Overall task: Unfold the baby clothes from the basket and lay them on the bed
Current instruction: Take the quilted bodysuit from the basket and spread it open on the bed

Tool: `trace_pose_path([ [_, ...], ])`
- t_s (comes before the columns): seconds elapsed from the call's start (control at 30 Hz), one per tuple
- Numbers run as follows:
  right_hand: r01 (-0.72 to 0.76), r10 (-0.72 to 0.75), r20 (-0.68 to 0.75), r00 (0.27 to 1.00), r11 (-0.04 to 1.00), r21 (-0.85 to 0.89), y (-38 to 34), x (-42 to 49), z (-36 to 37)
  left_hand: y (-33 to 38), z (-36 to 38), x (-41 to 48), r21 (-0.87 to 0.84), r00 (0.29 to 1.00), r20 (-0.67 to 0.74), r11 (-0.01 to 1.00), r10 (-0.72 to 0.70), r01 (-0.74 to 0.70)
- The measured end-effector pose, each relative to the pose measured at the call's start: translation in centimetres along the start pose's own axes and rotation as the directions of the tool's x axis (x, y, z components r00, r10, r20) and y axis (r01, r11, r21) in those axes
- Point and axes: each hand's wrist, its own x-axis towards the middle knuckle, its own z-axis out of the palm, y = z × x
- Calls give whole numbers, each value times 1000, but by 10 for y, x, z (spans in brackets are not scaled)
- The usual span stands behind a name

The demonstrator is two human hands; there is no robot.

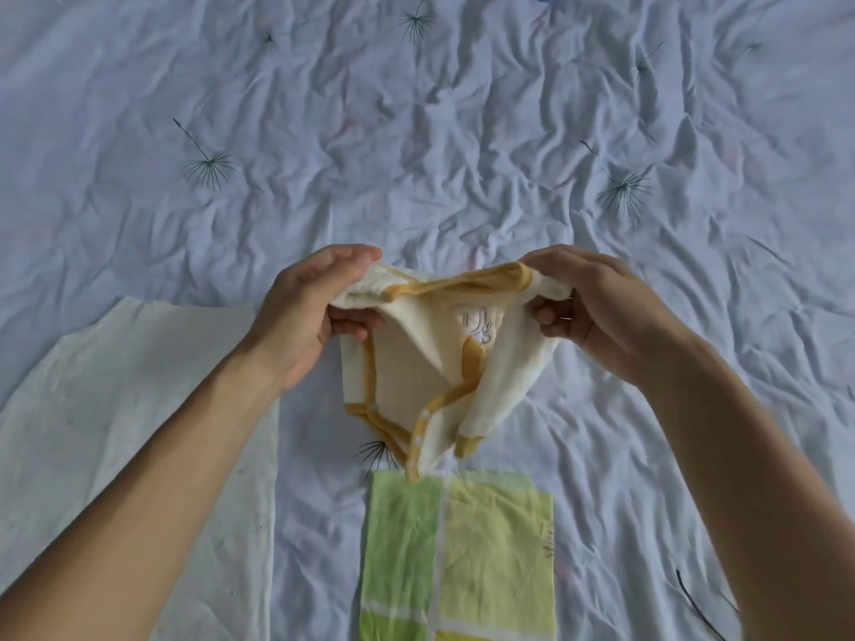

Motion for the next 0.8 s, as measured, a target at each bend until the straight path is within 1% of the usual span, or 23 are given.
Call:
trace_pose_path([
  [0.07, -35, 35, -9, 999, 998, 45, -10, 22, -1, 8, 1, 23, 20, 998, -39, 999, -49, 50],
  [0.13, -69, 72, -24, 997, 991, 116, -17, 43, 1, 11, 0, 46, -1, 994, -43, 995, -102, 102],
  [0.23, -122, 147, -68, 987, 951, 283, -15, 72, 6, 6, -2, 73, -101, 981, -31, 977, -192, 188],
  [0.33, -121, 176, -123, 977, 926, 359, -4, 99, 17, -4, 1, 94, -225, 970, -43, 948, -239, 223],
  [0.37, -105, 171, -143, 975, 918, 382, 0, 108, 21, -7, 3, 101, -243, 971, -46, 946, -234, 216],
  [0.43, -52, 138, -195, 971, 919, 390, 9, 123, 27, -14, 7, 111, -218, 978, -47, 958, -201, 186],
  [0.57, 24, 76, -290, 954, 945, 326, 26, 142, 28, -33, 2, 125, -125, 996, -27, 988, -90, 86],
  [0.67, 36, 59, -275, 960, 944, 329, 34, 143, 25, -44, -3, 126, -37, 1000, -4, 999, -14, 14],
  [0.73, 47, 39, -257, 966, 946, 321, 35, 142, 24, -50, -5, 126, -21, 1000, -7, 999, 28, -28],
  [0.8, 80, -9, -268, 963, 963, 257, 36, 138, 25, -54, -3, 122, 34, 996, -12, 995, 90, -89],
])
